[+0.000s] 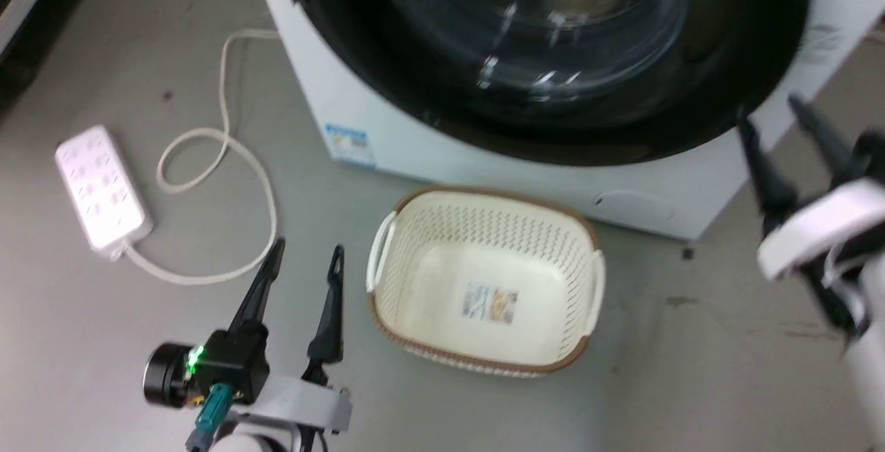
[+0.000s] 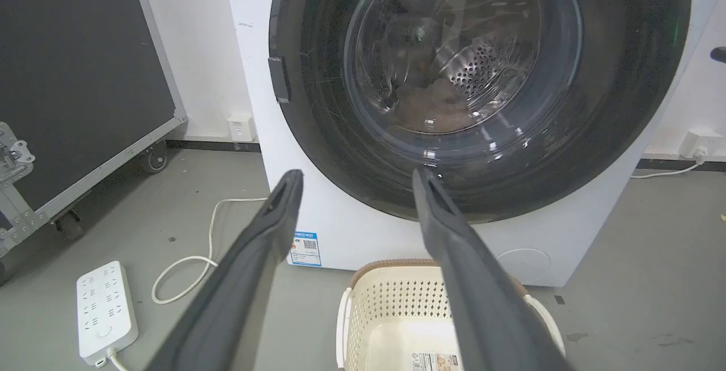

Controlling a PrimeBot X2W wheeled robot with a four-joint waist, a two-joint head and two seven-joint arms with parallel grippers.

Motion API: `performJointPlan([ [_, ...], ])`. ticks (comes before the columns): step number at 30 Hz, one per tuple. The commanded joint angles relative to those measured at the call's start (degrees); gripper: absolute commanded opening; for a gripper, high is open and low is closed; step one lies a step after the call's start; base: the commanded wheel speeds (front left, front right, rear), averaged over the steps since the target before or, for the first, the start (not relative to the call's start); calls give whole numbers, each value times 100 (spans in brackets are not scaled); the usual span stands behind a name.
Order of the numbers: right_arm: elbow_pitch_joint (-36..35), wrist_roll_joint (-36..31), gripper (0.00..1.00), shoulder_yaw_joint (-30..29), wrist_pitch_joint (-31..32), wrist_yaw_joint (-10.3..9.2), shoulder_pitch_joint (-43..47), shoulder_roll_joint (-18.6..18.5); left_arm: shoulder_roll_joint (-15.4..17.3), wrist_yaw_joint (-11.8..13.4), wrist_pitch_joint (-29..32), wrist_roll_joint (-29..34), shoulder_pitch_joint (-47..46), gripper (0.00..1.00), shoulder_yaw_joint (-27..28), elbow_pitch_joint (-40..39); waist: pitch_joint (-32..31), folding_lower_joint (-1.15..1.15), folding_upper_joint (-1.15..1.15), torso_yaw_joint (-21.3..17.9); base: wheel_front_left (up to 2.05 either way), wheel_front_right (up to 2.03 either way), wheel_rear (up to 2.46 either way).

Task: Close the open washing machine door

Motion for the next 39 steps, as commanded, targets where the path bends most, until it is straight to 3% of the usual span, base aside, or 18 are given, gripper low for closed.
performJointPlan([
  [1, -90, -33, 100, -17, -59, -4, 187, 63, 23, -22, -30, -33, 93, 100, 31, 34, -344, 1, 0, -292, 0, 0, 0],
  [6, -820, -515, 100, -229, -256, -4, 1244, 425, 23, -70, -30, -70, 334, 100, 131, 173, -742, 1, 0, -600, 0, 0, 0],
  [17, -2136, -1699, 100, -1277, -359, -4, 3076, 1780, 38, -139, -30, -139, 700, 100, 296, 477, -1140, 1, 0, -1046, 0, 0, 0],
  [31, -2239, -1991, 100, -1362, -369, -4, 3774, 2016, 57, -271, -30, -85, 732, 100, 328, 557, -1233, 1, 0, -1109, 0, 0, 0],
  [32, -2241, -1988, 0, -1368, -322, 0, 3685, 1983, 31, -252, 4, -108, 766, 0, 324, 550, -1234, 1, 0, -1110, 0, 0, 0],
  [39, -2258, -2000, 0, -1368, -280, 0, 3678, 1983, 17, -235, 41, -95, 762, 0, 329, 534, -1235, 1, 0, -1114, 0, 0, 0],
])
